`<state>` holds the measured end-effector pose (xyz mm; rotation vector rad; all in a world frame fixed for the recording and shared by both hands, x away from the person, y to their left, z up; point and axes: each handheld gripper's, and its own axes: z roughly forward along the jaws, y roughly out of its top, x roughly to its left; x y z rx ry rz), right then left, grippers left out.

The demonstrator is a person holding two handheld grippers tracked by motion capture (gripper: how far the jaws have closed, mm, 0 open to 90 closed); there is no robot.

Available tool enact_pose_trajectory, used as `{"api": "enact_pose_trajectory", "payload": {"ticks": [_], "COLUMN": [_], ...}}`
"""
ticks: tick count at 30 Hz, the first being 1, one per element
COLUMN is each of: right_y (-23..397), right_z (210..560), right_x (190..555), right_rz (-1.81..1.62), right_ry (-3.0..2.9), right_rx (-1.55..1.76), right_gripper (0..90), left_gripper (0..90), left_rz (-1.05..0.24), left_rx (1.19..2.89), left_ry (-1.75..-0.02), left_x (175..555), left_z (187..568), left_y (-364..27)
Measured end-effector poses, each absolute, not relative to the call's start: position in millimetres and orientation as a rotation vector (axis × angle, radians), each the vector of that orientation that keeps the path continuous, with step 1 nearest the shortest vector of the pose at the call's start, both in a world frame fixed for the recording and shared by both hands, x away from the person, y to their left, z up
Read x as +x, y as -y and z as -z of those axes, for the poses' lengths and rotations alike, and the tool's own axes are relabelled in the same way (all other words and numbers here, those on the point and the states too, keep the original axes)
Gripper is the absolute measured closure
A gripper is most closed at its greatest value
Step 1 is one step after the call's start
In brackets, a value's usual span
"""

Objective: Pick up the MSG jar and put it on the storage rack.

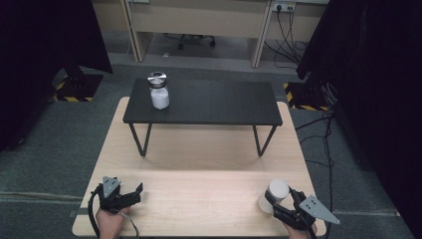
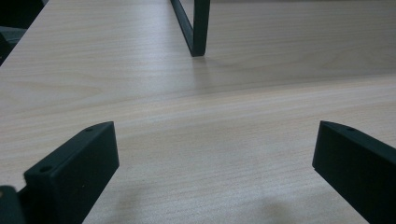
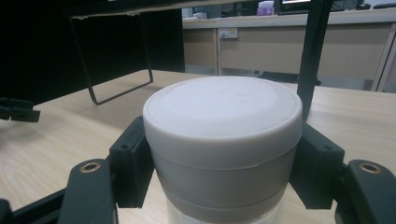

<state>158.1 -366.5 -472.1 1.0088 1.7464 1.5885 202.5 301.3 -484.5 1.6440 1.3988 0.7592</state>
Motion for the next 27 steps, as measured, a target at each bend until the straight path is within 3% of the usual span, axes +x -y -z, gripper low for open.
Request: {"api": "enact_pose_trajectory", "payload": {"ticks": [27], "right_y": [356], "right_z": [420], "right_x": [189], "right_rz": [-1.588], "right_ry": [-1.741], "right_rx": [1.02], "right_gripper": [33.6], "left_gripper": [0.0], "left_rz": [-0.77], "left_rx": [1.647], "left_ry": [-1.4], "left_x": [202], "left_z": [485], "left_y": [-300]}}
